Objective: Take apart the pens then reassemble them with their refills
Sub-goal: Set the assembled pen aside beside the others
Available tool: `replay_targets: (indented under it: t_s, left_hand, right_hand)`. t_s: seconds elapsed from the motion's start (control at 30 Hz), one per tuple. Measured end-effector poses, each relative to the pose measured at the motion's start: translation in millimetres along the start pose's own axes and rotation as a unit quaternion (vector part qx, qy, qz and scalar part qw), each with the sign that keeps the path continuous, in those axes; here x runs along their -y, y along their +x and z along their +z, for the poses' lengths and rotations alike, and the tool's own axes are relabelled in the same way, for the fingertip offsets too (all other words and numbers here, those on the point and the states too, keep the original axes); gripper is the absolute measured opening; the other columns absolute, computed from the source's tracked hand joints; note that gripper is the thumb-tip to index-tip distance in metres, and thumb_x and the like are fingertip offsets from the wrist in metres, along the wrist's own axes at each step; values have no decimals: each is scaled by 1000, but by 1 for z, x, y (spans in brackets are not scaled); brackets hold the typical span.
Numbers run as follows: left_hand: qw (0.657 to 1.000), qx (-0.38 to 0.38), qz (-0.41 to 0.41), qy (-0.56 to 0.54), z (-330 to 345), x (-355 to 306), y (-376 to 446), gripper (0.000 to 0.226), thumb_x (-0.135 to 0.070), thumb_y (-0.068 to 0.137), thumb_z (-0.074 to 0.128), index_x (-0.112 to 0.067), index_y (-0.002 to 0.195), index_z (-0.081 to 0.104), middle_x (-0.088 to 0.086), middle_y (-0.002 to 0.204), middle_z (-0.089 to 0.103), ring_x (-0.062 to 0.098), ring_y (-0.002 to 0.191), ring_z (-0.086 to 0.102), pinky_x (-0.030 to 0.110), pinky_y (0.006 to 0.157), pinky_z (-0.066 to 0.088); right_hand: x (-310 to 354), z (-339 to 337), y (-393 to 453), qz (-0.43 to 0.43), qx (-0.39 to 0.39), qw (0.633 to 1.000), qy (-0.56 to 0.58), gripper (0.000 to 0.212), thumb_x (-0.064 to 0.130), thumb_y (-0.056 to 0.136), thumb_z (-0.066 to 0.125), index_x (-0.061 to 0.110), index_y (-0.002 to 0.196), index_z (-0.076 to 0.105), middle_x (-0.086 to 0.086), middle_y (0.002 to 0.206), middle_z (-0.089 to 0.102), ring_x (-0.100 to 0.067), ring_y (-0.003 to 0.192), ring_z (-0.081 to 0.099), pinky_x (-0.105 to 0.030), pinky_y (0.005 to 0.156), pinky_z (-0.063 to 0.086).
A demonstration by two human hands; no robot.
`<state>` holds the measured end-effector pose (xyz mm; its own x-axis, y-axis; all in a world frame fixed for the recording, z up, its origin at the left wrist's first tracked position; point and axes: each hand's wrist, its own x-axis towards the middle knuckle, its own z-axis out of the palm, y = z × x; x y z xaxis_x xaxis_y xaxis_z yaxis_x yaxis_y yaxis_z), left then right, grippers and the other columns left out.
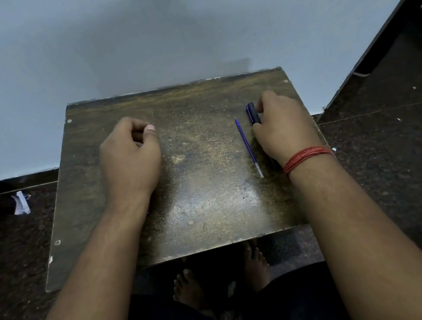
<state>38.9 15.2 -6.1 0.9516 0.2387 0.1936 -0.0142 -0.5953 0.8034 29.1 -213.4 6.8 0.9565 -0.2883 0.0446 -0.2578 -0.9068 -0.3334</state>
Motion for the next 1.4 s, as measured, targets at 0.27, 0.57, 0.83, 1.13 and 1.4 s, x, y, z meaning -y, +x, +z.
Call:
replay_targets:
  t_s: [0.27, 0.57, 0.83, 1.13, 1.4]
  left_hand:
    - [994, 40, 12, 104, -1, 12, 7, 11, -30, 88, 60, -19, 88, 59, -2, 86, 61, 17, 82, 57, 32, 69, 43]
    - [962, 106, -5, 253, -10, 6, 7, 24, -38, 85, 59, -17, 94, 52, 1, 95, 53, 23, 88, 46, 49, 88, 42]
    - [966, 110, -16, 232, -10, 2, 6, 15, -34, 87, 57, -20, 90, 57, 0, 89, 63, 25, 84, 57, 46, 87, 47]
    - [996, 77, 39, -6, -2, -14, -2, 8, -28, 98, 55, -21, 97, 57, -9, 84, 60, -1, 68, 54, 5, 56, 38]
    - [976, 172, 123, -49, 8, -17, -13, 8, -24, 93, 66, -18, 99, 63, -5, 84, 62, 6, 62, 53, 14, 58, 39]
  right_hand:
    - [3, -8, 0, 5, -5, 999, 36, 16, 7, 91, 54, 8, 107, 52, -13, 106, 59, -23, 86, 43, -31, 71, 35]
    - [18, -8, -5, -22, -23, 997, 65, 19, 24, 95, 60, 12, 107, 54, -4, 99, 57, -24, 95, 54, -33, 78, 45]
    - [35, 1, -14, -63, -8, 995, 71, 21, 27, 97, 59, 14, 112, 54, -1, 98, 61, -19, 88, 55, -29, 71, 38]
    - [46, 4, -18, -77, -10, 981, 180, 10, 28, 98, 59, 20, 105, 59, 8, 90, 61, -7, 84, 57, -24, 73, 46]
    - [55, 10, -20, -17, 66, 896, 440, 22, 40, 99, 57, 19, 97, 64, -1, 81, 70, -7, 62, 64, -32, 60, 53]
